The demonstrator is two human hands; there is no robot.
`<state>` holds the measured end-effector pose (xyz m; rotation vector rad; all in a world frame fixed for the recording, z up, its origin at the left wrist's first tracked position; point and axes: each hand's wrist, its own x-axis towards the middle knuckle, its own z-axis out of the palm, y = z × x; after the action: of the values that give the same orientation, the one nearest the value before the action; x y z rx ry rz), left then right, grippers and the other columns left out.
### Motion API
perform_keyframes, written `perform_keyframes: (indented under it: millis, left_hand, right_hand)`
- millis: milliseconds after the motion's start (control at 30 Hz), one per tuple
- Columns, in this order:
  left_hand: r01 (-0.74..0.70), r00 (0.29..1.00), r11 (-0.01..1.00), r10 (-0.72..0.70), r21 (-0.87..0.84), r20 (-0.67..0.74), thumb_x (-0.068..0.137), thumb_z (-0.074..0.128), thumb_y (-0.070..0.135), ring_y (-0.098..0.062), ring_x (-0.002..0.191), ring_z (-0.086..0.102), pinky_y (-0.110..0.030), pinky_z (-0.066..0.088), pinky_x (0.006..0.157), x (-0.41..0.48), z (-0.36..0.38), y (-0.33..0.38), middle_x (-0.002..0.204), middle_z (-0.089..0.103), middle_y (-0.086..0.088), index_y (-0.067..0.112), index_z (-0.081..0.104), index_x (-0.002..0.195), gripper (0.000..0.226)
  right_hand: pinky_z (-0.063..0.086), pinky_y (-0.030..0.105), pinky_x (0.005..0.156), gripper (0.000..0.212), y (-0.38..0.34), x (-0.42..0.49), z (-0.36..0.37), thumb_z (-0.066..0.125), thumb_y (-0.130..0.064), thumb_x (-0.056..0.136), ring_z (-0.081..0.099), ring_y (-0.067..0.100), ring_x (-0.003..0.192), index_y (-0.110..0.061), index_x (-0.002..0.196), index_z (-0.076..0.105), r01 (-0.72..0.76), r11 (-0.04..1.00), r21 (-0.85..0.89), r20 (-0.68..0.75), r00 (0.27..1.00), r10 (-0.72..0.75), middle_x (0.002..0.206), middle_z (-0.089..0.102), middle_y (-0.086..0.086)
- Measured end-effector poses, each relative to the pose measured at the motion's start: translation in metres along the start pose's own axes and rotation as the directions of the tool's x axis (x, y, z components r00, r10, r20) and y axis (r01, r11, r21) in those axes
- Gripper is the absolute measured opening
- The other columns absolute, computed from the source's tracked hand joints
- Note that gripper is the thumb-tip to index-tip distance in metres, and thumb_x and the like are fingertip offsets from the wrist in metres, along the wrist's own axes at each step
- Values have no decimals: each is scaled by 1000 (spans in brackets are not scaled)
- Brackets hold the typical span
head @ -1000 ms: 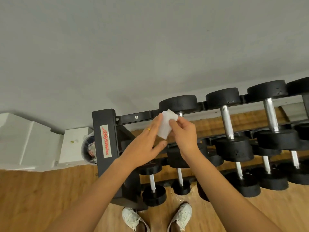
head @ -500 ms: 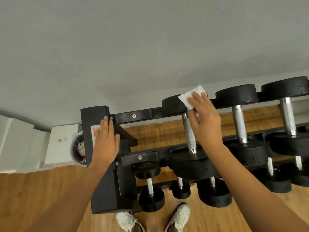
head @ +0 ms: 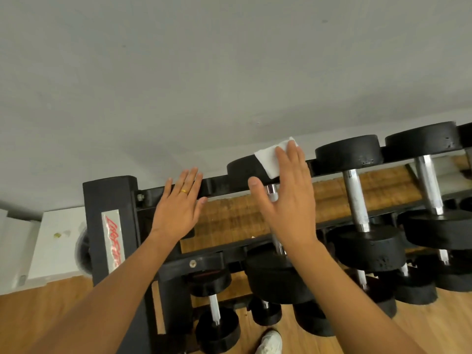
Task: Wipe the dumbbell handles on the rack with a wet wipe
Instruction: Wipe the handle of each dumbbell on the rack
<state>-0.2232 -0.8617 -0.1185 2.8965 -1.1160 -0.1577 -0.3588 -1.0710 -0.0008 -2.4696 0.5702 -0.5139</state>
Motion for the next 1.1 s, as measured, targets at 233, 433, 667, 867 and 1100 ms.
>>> perform_keyframes:
  millis: [233, 433, 667, 867, 1100]
  left_hand:
    - [-256, 960, 966, 257, -17, 111, 106, 1, 58, -14, 156, -11, -39, 1, 127, 14, -9, -28, 170, -13, 0, 16, -15, 162, 71]
    - [-314, 942, 947, 319, -59, 106, 106, 10, 59, -9, 154, 0, -30, -5, 127, 26, -9, -34, 169, -2, -2, 16, -12, 163, 75]
    - [-274, 949, 955, 288, -116, 126, 100, 12, 64, -9, 153, 10, -28, 2, 125, 25, -17, -31, 170, 12, -3, 19, -4, 165, 80]
    - [-269, 952, 955, 283, -121, 115, 101, 17, 63, -22, 152, 29, -30, 12, 122, 25, -18, -30, 169, 25, -9, 16, 4, 165, 80]
    - [-258, 954, 958, 274, -125, 125, 101, 19, 62, -26, 152, 33, -32, 16, 121, 25, -21, -27, 168, 27, -11, 14, 9, 165, 81]
  right_hand:
    - [39, 47, 114, 54, 1, 11, -7, 44, -49, 102, 32, 27, 147, -18, 145, 50, -16, 1000, -8, -50, 999, 16, 158, 38, 11]
    - [47, 29, 107, 36, 29, 21, -28, 59, -3, 97, 59, 14, 124, -14, 131, 65, 34, 976, 216, -187, 982, 7, 133, 64, 2]
    - [41, 17, 105, 35, 37, 11, -33, 58, -25, 100, 45, 4, 131, -20, 134, 62, -27, 958, 286, -32, 999, 37, 144, 53, -4]
    - [48, 12, 94, 35, 42, 14, -38, 63, -20, 98, 53, -8, 119, -28, 132, 61, -148, 895, 421, -79, 977, 199, 130, 59, -14]
    - [55, 17, 86, 27, 51, 33, -38, 70, -24, 94, 66, 1, 101, -18, 119, 71, -345, 786, 513, -34, 907, 420, 107, 71, -9]
